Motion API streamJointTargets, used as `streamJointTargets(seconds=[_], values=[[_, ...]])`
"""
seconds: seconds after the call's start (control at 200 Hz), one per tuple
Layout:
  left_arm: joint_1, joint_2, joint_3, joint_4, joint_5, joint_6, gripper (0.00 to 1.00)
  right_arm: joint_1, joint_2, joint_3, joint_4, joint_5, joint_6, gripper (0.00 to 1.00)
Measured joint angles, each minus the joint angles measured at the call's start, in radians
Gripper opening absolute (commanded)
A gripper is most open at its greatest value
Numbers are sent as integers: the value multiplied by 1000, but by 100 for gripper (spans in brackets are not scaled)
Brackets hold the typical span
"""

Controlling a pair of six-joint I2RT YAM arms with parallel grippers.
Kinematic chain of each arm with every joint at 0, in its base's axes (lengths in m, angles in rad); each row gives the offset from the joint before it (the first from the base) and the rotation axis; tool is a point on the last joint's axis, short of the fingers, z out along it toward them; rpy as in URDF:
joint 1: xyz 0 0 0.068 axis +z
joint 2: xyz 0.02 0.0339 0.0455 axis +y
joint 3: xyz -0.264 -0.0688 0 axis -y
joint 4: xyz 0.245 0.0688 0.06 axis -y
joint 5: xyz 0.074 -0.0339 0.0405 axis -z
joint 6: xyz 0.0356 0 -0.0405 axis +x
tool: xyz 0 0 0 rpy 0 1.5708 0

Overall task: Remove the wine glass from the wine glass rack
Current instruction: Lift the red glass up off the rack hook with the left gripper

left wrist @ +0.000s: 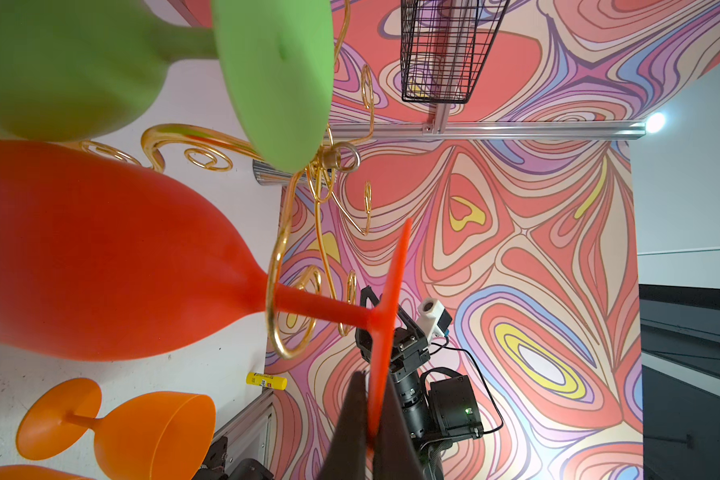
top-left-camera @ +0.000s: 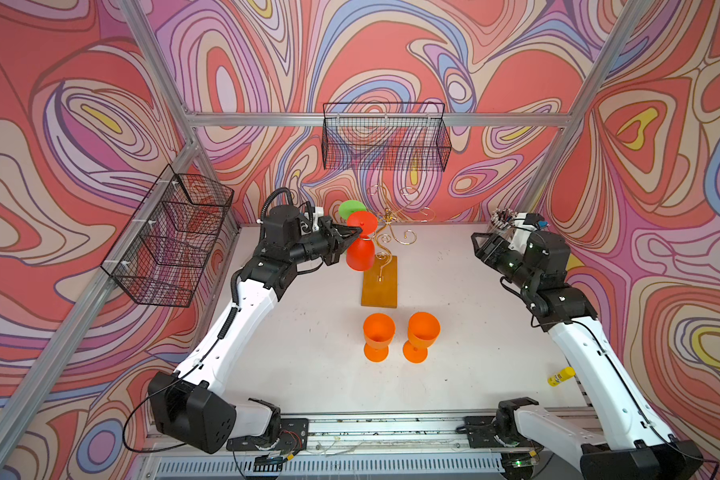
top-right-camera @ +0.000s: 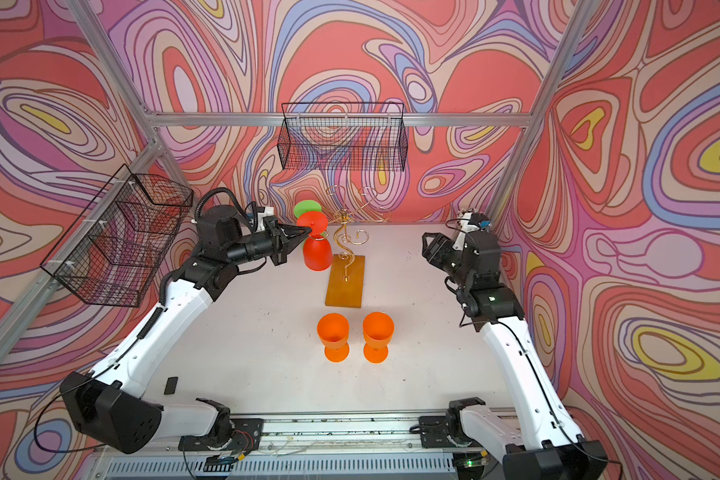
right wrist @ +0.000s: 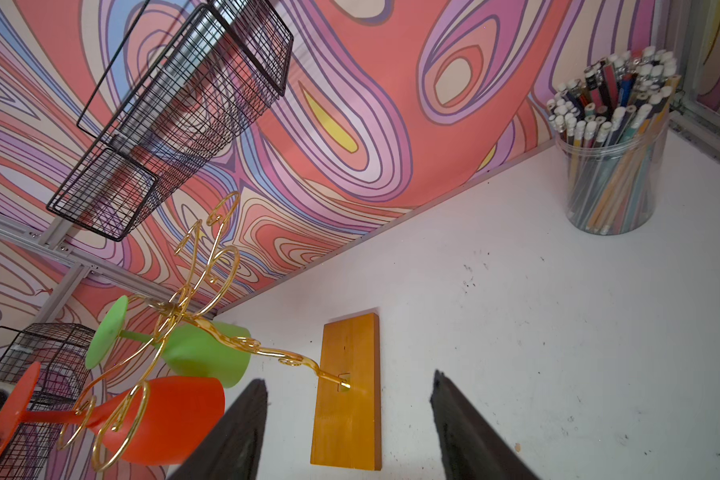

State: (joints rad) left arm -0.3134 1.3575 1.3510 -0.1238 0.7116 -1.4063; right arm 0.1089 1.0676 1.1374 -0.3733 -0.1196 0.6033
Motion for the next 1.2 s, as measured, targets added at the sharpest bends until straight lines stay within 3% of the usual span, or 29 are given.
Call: streamJointTargets(seconds=[1.202], values=[[-47,90,9,77,-25,-8,0,0,0,-12,15,0,-4,66]])
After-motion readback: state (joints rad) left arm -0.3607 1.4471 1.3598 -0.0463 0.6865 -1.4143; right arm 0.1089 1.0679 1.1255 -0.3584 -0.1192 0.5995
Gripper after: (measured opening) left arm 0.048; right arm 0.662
